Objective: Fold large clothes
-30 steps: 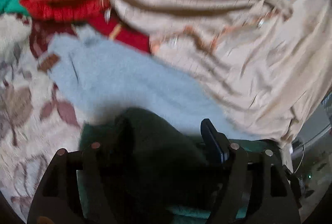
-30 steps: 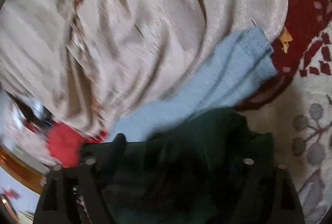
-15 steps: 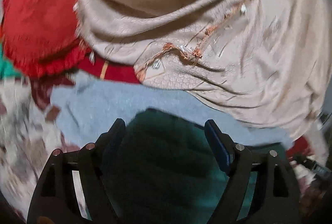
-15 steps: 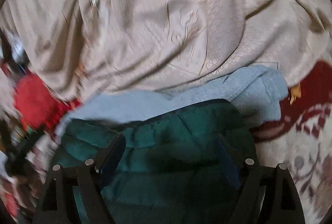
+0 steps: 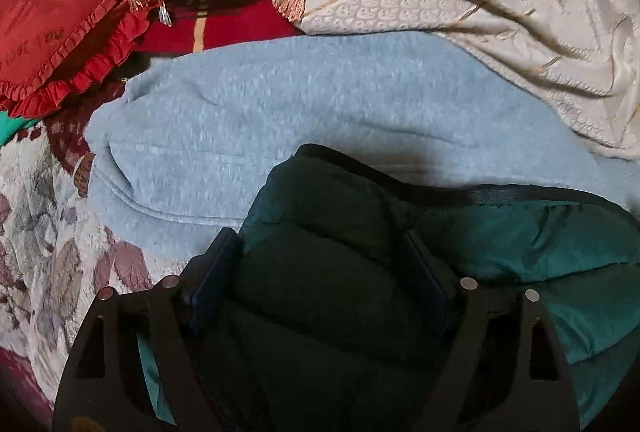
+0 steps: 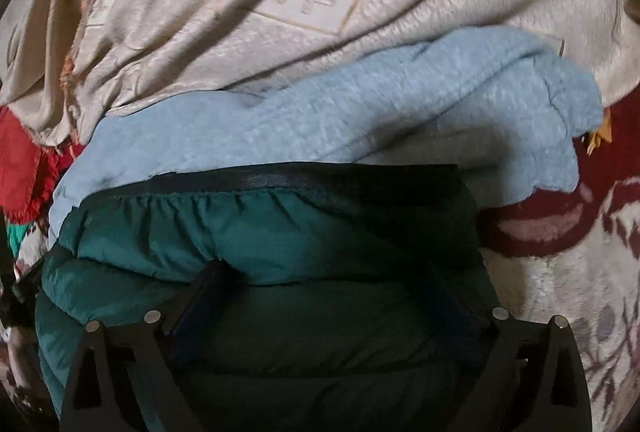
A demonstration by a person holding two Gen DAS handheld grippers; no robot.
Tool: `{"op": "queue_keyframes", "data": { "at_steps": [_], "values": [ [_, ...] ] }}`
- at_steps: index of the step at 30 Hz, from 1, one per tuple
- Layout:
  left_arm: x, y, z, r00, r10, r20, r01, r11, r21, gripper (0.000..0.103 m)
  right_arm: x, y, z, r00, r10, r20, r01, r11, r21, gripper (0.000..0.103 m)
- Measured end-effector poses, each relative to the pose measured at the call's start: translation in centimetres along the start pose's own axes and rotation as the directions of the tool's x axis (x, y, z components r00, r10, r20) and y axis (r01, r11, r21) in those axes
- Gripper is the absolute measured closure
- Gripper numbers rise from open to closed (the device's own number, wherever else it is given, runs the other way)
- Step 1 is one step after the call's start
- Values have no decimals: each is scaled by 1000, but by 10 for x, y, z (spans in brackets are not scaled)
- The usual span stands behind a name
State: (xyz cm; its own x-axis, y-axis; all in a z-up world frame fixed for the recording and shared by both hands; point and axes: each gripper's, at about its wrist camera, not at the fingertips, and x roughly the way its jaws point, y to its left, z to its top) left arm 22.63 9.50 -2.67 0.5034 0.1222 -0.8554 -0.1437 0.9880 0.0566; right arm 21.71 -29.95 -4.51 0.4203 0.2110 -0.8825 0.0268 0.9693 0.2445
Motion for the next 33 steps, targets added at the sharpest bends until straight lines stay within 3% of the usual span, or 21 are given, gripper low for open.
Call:
{"op": "queue_keyframes", "data": {
  "at_steps": [4, 7, 9, 13, 15, 17, 19, 20, 21, 23, 28, 31, 33],
  "values": [
    [1, -2, -2, 999, 30, 11, -30, 999, 14, 19, -5, -1, 0, 1000, 1, 24, 0, 1000, -11, 4],
    [-8, 2, 6, 1000, -2, 12, 2, 1000, -1, 19, -19, 2, -2, 999, 4, 48, -3, 1000, -13, 5],
    [-32, 8, 11, 998, -23, 52, 25, 999, -35, 20, -42, 10, -2, 996, -21, 92, 23, 999, -26, 5],
    [-104, 0, 1, 964, -200, 174, 204, 979, -6, 20, -93, 48, -19, 980, 46, 195, -27, 995, -101, 5],
    [-126, -19, -17, 944, -266, 194, 259, 964, 64, 20, -104, 72, -39, 976, 30, 215, 7, 986, -169, 5],
    [-124, -43, -34, 957, -238, 166, 217, 967, 134, 20, -98, 86, -54, 981, 8, 195, 33, 978, -205, 5],
    [-98, -69, -47, 986, -161, 48, 148, 967, 206, 20, -79, 89, -65, 991, -28, 129, 56, 973, -223, 5],
    [-87, -77, -53, 992, -127, 16, 119, 964, 239, 19, -68, 88, -71, 994, -40, 103, 64, 968, -242, 3],
    [-82, -85, -59, 995, -97, 36, 83, 956, 281, 18, -63, 85, -73, 993, -42, 107, 69, 964, -258, 0],
    [-81, -93, -65, 995, -66, 71, 41, 950, 310, 17, -58, 80, -73, 994, -29, 103, 55, 966, -252, 0],
    [-79, -81, -63, 991, -96, 89, 71, 967, 245, 13, -58, 85, -81, 992, -45, 120, 75, 962, -261, 0],
    [-93, -74, -65, 989, -118, 90, 90, 960, 266, 13, -73, 83, -84, 991, -7, 137, 41, 967, -250, 0],
    [-105, -60, -65, 985, -137, 103, 107, 960, 257, 13, -95, 81, -87, 978, 18, 206, 29, 973, -227, 1]
  ]
}}
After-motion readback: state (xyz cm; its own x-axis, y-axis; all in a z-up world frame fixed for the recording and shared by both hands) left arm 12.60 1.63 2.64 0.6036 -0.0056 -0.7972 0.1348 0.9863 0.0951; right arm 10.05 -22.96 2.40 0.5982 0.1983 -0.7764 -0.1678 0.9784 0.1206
